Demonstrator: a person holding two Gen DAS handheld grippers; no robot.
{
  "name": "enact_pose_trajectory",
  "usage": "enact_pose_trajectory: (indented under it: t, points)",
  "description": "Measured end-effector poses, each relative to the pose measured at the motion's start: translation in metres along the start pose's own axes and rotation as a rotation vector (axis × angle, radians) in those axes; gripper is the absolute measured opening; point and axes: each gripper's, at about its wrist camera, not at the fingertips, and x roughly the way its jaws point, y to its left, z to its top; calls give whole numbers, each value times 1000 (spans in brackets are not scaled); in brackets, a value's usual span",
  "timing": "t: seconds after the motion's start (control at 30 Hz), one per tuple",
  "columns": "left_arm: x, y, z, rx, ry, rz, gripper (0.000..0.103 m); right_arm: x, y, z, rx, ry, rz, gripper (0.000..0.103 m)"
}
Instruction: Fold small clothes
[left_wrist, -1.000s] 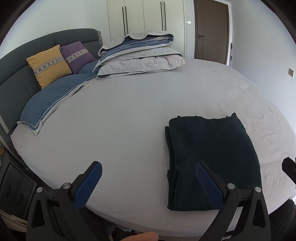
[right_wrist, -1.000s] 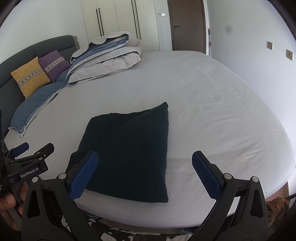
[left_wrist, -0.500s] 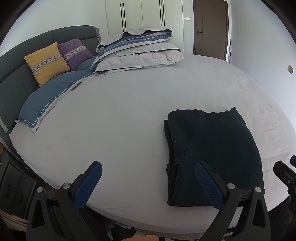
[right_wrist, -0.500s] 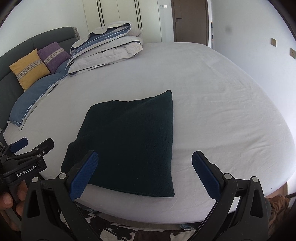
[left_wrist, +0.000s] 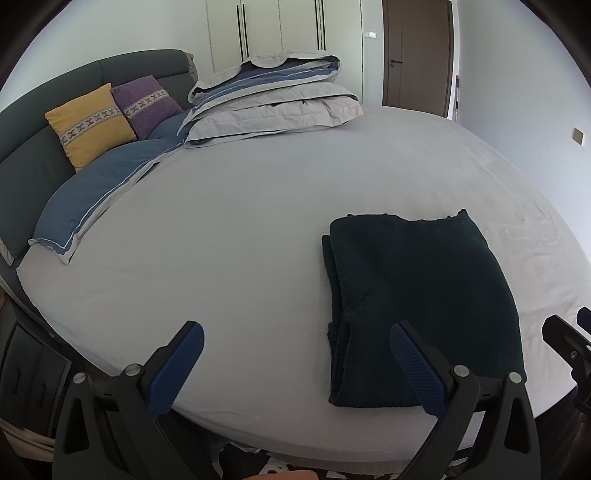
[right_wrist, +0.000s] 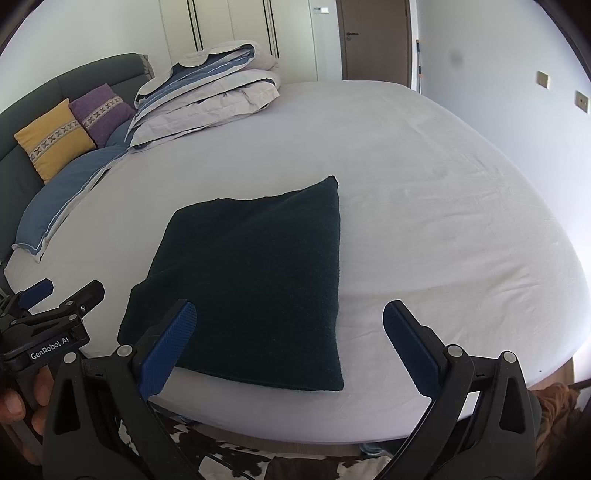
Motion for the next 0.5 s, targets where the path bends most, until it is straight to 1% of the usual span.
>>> enact_pose_trajectory:
  t: [0.5]
  points:
    - [-1, -3, 0, 10, 5, -8, 103, 2, 1, 0, 2, 8, -7, 103]
